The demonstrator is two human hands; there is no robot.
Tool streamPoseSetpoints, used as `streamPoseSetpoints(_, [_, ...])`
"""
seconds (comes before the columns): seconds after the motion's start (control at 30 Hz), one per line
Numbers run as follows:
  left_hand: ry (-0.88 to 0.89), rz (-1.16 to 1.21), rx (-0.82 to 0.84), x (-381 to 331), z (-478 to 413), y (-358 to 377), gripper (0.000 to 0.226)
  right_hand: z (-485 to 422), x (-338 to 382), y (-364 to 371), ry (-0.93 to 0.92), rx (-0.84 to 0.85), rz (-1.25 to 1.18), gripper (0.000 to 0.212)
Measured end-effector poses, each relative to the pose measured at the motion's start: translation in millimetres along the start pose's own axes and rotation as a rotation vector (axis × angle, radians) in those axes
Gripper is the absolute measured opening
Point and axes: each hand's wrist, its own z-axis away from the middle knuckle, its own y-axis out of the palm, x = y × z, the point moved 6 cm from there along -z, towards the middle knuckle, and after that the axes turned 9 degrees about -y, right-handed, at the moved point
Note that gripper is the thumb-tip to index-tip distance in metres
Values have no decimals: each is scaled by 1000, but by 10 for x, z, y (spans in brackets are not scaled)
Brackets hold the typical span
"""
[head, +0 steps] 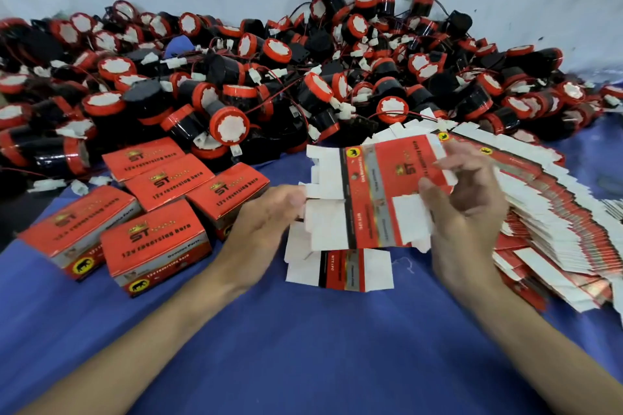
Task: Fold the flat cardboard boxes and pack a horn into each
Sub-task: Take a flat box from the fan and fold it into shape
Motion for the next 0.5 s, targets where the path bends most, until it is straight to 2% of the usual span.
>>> streamPoseSetpoints(0.1, [-161, 399, 58, 47, -21, -18, 27, 70, 30, 136, -57, 130, 35, 29])
streamPoseSetpoints(0.17, [-253, 575, 89, 80, -29, 2, 27, 64, 49, 157, -65, 174, 53, 29])
streamPoseSetpoints(0.27, [-326, 673, 100, 131, -43, 14, 31, 82, 29, 159, -23, 231, 107, 26])
streamPoseSetpoints(0.33, [-326, 681, 95, 136, -52, 3, 30, 89, -8, 175, 26, 322, 312, 23])
streamPoseSetpoints(0.37, [-309, 651, 96, 137, -52, -3, 28, 81, -3, 177, -5, 378, 500, 32])
streamPoseSetpoints(0.43, [-261, 556, 135, 120, -35, 16, 26, 64, 23, 206, -155, 550, 859, 67])
streamPoseSetpoints(0.5, [-212, 475, 217, 87, 3, 72, 27, 81, 42, 262, -224, 735, 1041, 98])
